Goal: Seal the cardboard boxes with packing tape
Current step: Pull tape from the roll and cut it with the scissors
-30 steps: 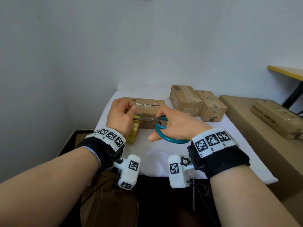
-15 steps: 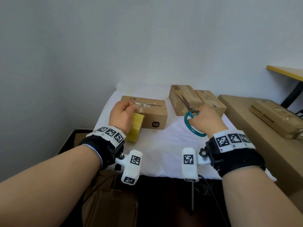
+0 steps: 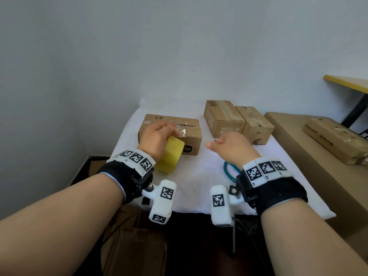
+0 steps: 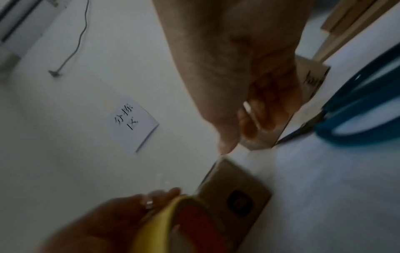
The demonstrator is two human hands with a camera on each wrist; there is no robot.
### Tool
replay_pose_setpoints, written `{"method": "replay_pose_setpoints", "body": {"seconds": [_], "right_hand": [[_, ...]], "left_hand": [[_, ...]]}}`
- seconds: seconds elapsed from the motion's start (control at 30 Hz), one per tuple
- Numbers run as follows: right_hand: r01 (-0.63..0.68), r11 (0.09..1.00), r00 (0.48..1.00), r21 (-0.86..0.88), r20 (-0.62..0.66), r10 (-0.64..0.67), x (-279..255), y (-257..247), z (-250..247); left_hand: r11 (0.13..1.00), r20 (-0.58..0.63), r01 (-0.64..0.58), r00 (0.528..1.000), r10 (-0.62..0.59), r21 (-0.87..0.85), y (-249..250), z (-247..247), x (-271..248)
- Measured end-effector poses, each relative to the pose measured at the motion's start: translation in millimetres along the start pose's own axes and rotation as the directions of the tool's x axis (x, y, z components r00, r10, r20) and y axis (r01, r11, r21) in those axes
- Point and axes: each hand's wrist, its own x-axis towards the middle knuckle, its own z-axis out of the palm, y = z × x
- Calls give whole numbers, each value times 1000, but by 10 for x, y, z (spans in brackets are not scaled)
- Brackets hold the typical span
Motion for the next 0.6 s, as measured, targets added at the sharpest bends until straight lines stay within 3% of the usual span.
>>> {"method": "replay_pose_setpoints", "body": {"seconds": [0.03, 0.1, 0.2, 0.6], "right_hand": [[38, 992, 997, 116, 59, -46, -39, -109, 28], [-7, 949, 974, 316, 217, -65, -114, -297, 109], [-80, 892, 940, 445, 332, -82, -152, -423, 192], [-102, 813, 954, 574, 287, -83, -113, -426, 141]], "left_hand": [[1000, -2, 1, 1000, -1, -16, -3, 9, 7], [999, -5, 15, 1000, -15, -49, 7, 24, 0], [996, 17, 35, 999, -34, -76, 24, 53, -24], [992, 80, 105, 992, -100, -63, 31, 60, -15]]}}
